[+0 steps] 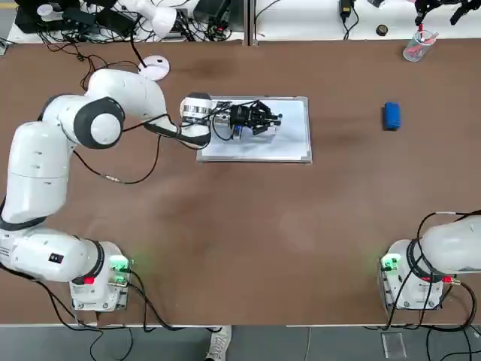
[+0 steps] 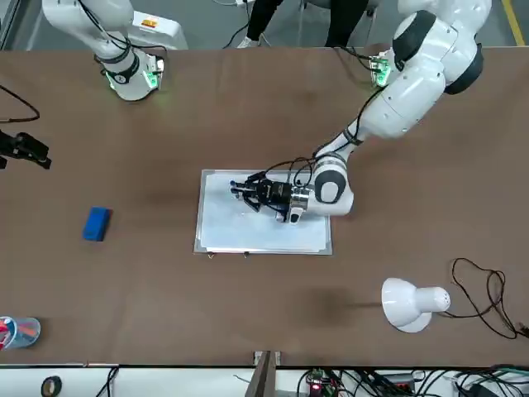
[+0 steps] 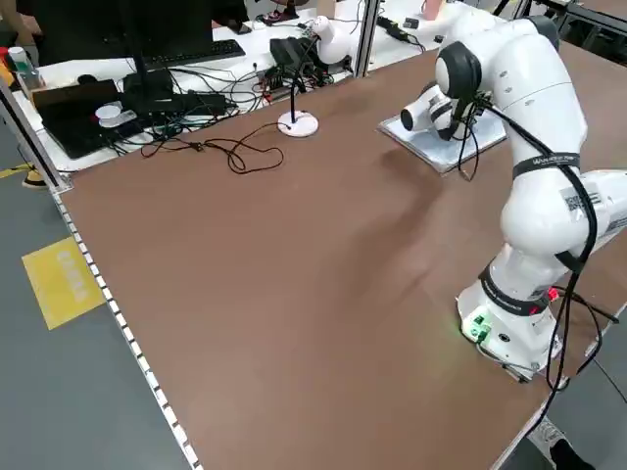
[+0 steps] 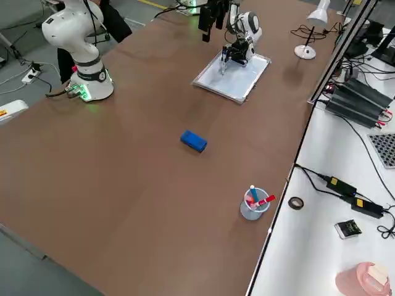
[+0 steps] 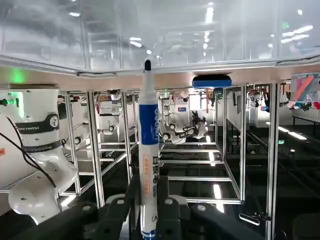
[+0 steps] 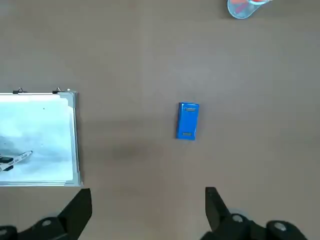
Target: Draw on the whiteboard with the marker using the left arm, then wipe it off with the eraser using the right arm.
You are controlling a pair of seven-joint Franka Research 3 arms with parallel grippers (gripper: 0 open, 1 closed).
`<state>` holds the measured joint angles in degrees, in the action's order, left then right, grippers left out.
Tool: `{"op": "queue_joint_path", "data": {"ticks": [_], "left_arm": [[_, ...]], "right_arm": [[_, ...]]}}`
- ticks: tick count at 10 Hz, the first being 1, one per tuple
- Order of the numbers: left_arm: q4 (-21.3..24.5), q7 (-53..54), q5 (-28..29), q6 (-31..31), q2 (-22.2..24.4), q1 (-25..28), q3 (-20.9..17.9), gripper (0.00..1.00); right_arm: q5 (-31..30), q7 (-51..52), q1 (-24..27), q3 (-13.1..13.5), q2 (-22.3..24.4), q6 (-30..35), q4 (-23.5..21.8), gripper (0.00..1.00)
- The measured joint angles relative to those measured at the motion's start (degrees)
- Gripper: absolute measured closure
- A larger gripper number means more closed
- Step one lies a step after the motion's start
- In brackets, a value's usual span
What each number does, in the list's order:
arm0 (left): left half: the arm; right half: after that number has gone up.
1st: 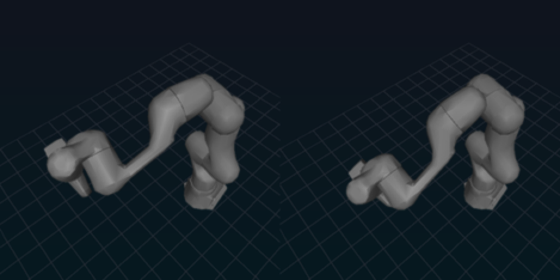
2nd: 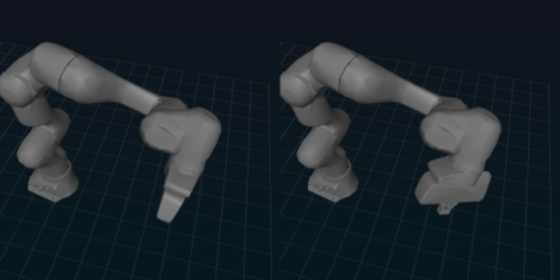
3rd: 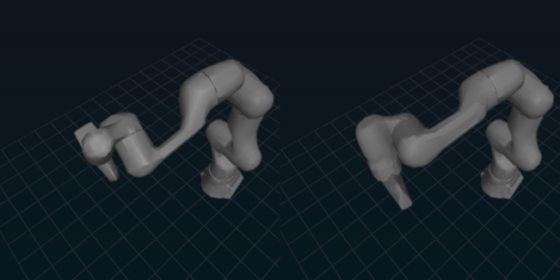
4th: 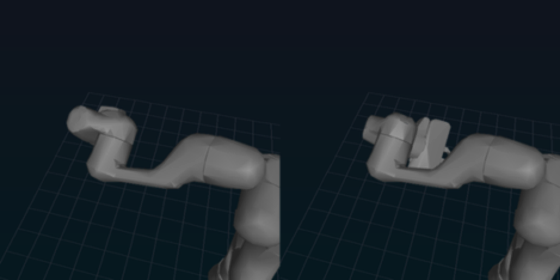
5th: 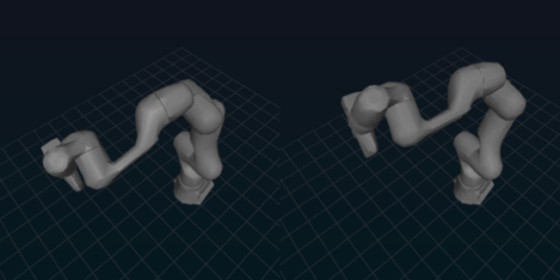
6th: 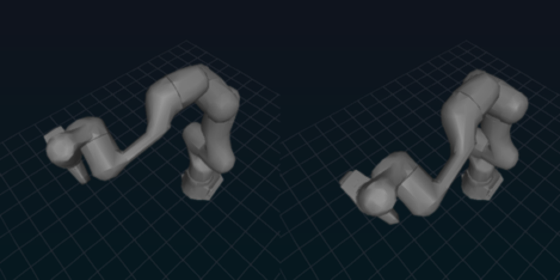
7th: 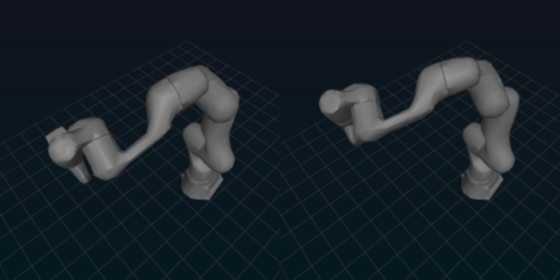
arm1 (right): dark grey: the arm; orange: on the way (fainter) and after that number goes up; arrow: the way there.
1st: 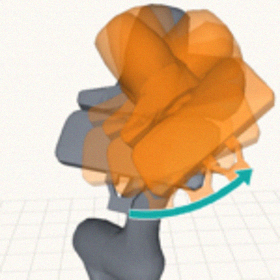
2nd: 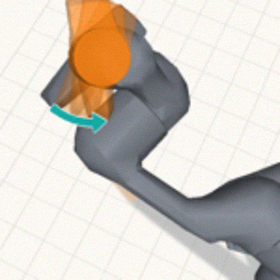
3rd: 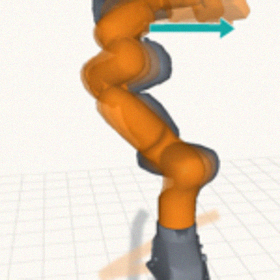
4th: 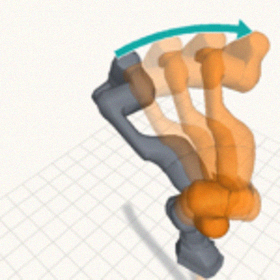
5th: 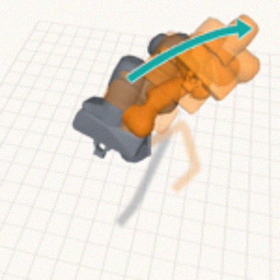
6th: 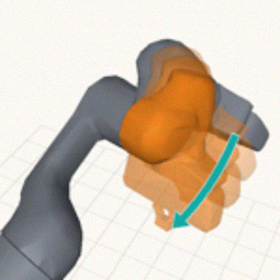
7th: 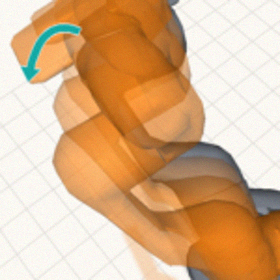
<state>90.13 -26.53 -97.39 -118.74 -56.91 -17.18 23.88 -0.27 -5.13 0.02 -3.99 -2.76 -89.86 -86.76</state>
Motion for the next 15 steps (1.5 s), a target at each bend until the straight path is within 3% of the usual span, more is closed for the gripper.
{"op": "queue_joint_path", "data": {"ticks": [15], "left_arm": [[-1.7, 0.0, 0.1, -0.2, 0.1, -1.4, -2.8, 0.83]], "right_arm": [[0.0, 0.0, 0.0, 0.0, 0.0, 0.3, 0.0, 0.0]]}}
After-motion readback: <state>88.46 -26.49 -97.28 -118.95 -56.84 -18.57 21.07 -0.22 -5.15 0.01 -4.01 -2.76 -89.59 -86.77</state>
